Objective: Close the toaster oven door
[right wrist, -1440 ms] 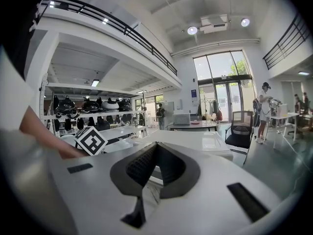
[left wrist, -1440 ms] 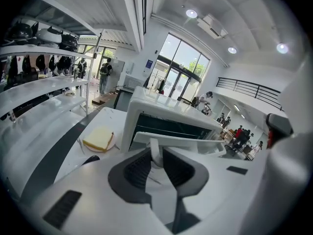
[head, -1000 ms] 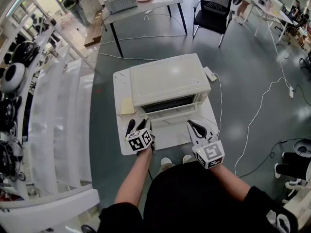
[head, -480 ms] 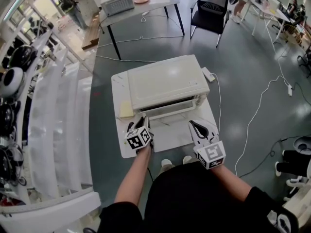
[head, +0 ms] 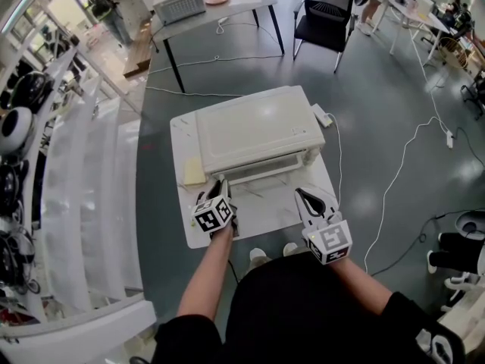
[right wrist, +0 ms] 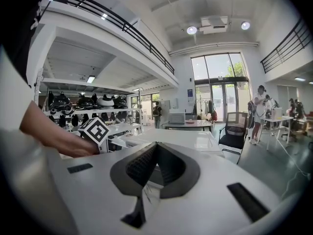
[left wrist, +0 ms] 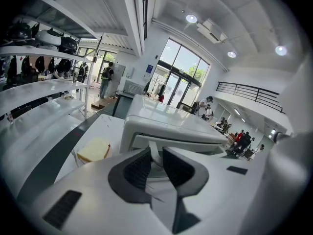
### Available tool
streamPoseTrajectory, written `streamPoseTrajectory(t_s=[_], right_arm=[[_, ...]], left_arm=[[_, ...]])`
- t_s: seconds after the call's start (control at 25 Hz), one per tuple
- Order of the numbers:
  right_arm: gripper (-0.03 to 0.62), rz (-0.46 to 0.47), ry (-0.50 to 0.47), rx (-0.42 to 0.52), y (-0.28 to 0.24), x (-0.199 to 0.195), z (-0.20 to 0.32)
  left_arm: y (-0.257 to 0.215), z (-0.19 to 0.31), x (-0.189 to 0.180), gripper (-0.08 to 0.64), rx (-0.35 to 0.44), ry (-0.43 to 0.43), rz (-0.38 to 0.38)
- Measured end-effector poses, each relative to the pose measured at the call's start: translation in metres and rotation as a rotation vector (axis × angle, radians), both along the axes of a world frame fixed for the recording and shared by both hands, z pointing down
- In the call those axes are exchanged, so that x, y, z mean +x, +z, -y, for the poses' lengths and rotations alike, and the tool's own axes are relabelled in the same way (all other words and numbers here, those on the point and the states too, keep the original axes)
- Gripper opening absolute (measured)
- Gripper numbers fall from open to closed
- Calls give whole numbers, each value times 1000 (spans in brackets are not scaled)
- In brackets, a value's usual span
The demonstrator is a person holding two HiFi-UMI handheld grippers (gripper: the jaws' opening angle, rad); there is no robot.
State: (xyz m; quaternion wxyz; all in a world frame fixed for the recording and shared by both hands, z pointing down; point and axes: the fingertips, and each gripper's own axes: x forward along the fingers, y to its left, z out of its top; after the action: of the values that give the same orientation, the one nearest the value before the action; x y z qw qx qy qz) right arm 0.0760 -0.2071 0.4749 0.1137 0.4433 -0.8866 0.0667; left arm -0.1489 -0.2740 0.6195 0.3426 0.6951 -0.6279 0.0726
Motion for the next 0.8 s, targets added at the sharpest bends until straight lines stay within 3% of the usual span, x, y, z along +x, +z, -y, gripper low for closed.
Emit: streamPoseTrajectory(t_s=[0.8], right_arm=[[21, -5, 4, -12, 2, -5, 7]], left_arm=[[-2, 11, -2, 89, 7, 1, -24]])
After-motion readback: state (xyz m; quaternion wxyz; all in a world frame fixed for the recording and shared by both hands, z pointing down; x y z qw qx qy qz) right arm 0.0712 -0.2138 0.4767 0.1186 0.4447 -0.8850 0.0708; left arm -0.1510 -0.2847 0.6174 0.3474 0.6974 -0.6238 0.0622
